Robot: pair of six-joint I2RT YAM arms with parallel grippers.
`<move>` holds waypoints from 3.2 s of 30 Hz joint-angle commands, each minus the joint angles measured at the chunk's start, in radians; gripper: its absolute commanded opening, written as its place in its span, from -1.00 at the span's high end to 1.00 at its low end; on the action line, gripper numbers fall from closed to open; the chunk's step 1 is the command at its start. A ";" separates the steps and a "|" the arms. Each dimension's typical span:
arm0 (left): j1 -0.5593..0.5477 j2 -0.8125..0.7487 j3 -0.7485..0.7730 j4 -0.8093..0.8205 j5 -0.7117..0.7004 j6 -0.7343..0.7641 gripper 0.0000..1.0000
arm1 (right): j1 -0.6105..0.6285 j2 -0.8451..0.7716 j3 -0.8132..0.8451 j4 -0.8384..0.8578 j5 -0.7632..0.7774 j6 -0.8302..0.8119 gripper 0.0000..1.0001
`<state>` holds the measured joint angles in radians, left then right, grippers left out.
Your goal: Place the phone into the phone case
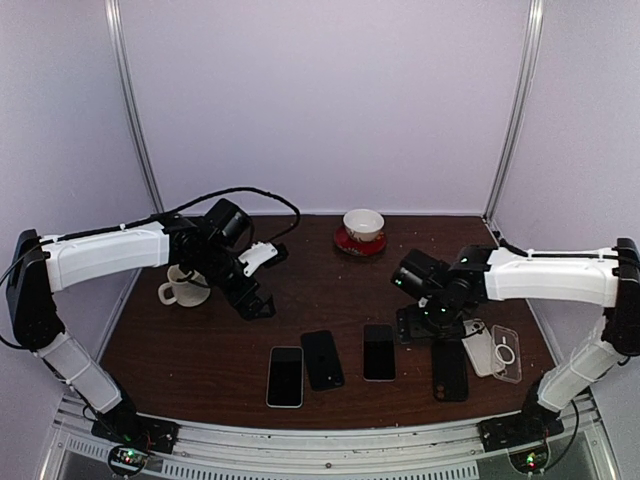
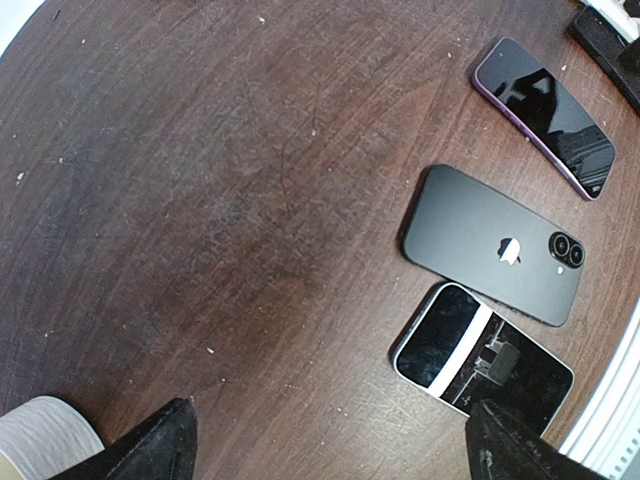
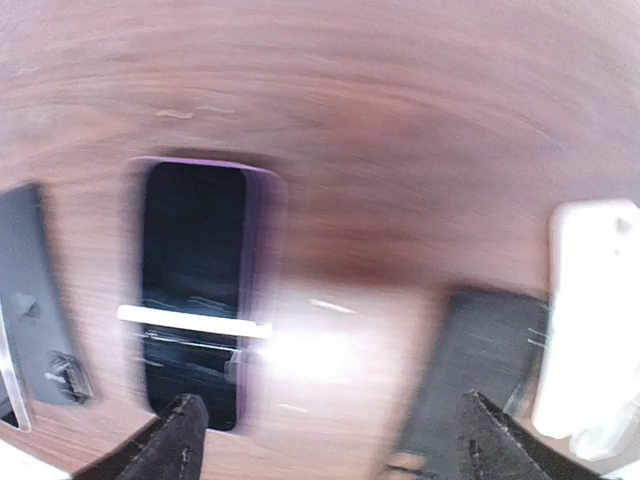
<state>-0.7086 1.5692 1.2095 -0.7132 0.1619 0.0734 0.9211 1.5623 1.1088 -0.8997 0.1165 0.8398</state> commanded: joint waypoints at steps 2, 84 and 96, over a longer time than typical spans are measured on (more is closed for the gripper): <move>-0.005 -0.004 -0.001 0.007 0.005 0.004 -0.95 | -0.070 -0.135 -0.244 0.009 -0.051 0.058 -0.52; -0.100 -0.592 -0.363 0.758 0.152 -0.388 1.00 | 0.185 -0.284 -0.019 0.987 -0.214 -0.666 -0.95; -0.100 -0.563 -0.438 0.934 0.273 -0.535 1.00 | 0.197 -0.090 0.081 1.102 -0.332 -0.404 -0.08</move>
<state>-0.8051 0.9886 0.7776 0.0822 0.3763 -0.3950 1.1152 1.4609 1.1278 0.1753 -0.1596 0.3168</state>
